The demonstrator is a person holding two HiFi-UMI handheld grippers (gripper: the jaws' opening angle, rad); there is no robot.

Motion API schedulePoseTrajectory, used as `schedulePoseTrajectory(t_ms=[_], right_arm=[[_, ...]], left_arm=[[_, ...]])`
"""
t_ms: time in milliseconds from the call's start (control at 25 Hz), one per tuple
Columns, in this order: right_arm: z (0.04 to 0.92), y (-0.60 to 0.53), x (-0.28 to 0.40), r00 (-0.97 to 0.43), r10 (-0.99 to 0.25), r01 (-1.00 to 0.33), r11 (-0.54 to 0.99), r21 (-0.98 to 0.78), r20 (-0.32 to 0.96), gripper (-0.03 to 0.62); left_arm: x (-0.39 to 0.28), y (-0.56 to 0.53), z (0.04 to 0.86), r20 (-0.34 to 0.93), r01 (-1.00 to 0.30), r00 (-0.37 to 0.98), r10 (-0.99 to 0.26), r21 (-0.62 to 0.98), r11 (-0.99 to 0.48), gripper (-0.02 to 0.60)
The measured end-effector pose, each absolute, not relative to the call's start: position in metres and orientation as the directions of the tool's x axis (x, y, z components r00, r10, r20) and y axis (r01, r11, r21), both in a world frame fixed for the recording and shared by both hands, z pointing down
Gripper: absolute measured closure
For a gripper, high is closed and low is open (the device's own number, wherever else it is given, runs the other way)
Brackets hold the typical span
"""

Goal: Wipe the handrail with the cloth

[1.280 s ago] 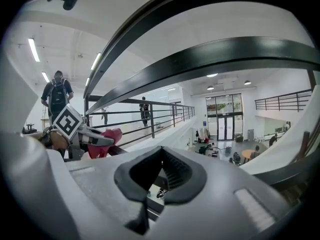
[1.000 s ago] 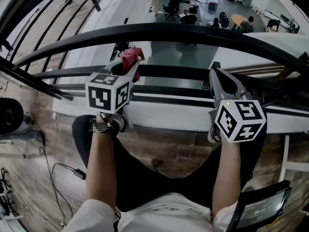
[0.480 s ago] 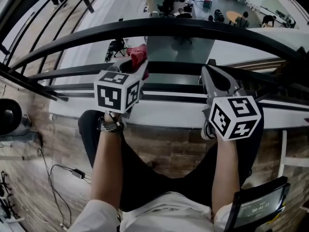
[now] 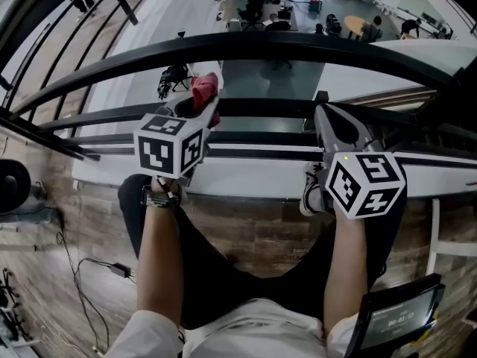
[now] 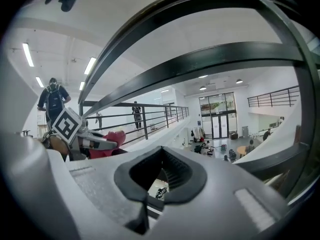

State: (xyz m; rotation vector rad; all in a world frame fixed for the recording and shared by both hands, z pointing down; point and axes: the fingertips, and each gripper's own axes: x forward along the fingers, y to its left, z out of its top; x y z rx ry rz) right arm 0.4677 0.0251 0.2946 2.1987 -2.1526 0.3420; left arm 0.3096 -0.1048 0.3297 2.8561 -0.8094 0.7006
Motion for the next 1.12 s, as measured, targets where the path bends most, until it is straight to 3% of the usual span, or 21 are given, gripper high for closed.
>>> schedulePoseTrajectory(t_ms=[280, 400, 480, 640, 960, 1120], right_arm=[[0.274, 0.016, 0.429, -0.076, -0.988, -0.982, 0.052, -0.18, 0.132, 0.592], [0.253, 0.016, 0.411, -0.09, -0.991, -0.992, 0.081, -0.098, 0.096, 0.592], [0.261, 0.021, 0.414, -0.064, -0.991, -0.998, 0.059, -0.037, 0.119, 0.592], [0.28, 0.021, 0.432, -0.051, -0.988, -0.988, 0.029, -0.152, 0.147, 0.592], [0.279, 0.013, 0.42, -0.06, -0.985, -0.995, 0.046, -0.094, 0.159, 0.592], [0.288, 0.019, 0.442, -0.019, -0.981, -0.996, 0.001, -0.092, 0.192, 0.592]], left_arm=[[0.314, -0.107, 0.331, 0.432, -0.518, 0.752, -0.497, -0.078, -0.852, 0.517], [0.316, -0.109, 0.331, 0.464, -0.505, 0.742, -0.484, -0.089, -0.859, 0.517], [0.317, -0.106, 0.333, 0.477, -0.494, 0.742, -0.471, -0.084, -0.865, 0.517], [0.316, -0.106, 0.331, 0.475, -0.486, 0.747, -0.465, -0.088, -0.87, 0.517], [0.32, -0.104, 0.33, 0.483, -0.486, 0.741, -0.467, -0.096, -0.869, 0.517], [0.327, -0.098, 0.329, 0.496, -0.486, 0.753, -0.433, -0.026, -0.874, 0.517]])
